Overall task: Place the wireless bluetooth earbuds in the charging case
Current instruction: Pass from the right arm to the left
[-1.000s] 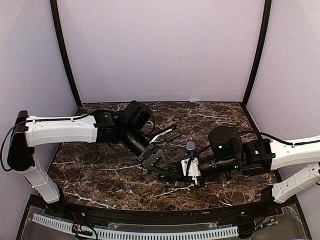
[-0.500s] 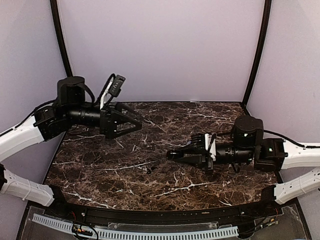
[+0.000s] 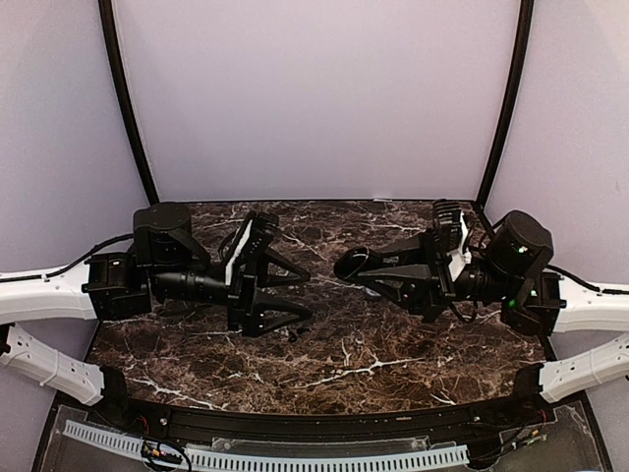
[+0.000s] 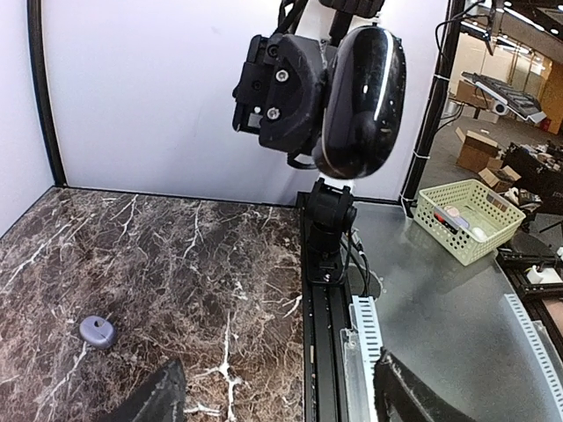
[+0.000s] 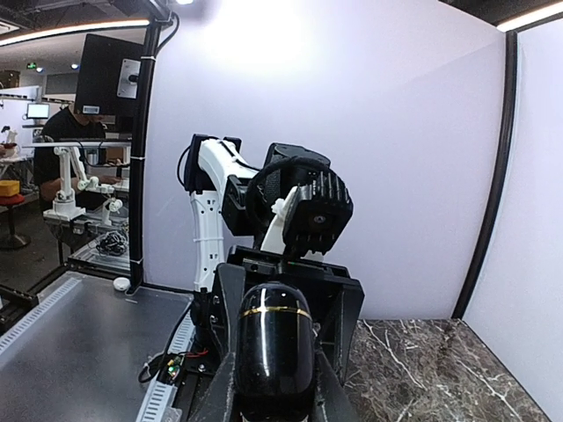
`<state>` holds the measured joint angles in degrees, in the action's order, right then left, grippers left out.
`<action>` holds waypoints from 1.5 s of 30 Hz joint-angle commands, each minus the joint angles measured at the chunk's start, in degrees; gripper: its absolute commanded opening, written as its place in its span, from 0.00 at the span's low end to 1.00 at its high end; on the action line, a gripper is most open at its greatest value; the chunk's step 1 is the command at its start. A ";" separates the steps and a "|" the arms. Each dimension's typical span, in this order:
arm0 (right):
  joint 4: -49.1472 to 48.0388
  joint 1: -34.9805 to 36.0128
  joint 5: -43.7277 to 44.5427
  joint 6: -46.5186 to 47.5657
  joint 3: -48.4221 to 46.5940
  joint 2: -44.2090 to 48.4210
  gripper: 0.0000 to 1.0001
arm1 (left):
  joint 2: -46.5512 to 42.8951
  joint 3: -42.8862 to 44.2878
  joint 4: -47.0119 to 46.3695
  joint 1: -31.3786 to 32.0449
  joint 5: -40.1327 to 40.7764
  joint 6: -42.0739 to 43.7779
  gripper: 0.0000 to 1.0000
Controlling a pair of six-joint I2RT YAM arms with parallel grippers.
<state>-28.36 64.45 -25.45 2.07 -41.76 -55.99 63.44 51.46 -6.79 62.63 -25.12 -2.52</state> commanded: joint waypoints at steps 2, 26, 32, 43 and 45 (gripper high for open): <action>-6.35 -0.25 -2.92 -4.84 0.36 -2.04 0.00 | 2.99 6.71 -0.77 4.94 7.26 9.05 0.60; -4.61 -0.21 -2.72 -4.16 0.36 -4.06 0.00 | 8.36 13.91 2.18 7.68 10.18 8.92 0.31; -4.21 -0.25 -2.58 -4.17 0.25 -4.21 0.00 | 8.37 14.42 2.75 7.81 9.96 8.27 0.33; -3.57 -0.25 -2.52 -4.03 0.14 -4.29 0.00 | 8.26 15.67 4.26 7.94 10.35 7.82 0.36; -3.58 -0.20 -2.50 -4.08 0.14 -4.29 0.00 | 8.34 15.81 4.44 7.95 10.09 7.83 0.37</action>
<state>-31.03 64.36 -28.23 -2.02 -41.76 -60.16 72.23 64.97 -2.90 70.30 -15.27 5.54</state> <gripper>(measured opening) 0.183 0.374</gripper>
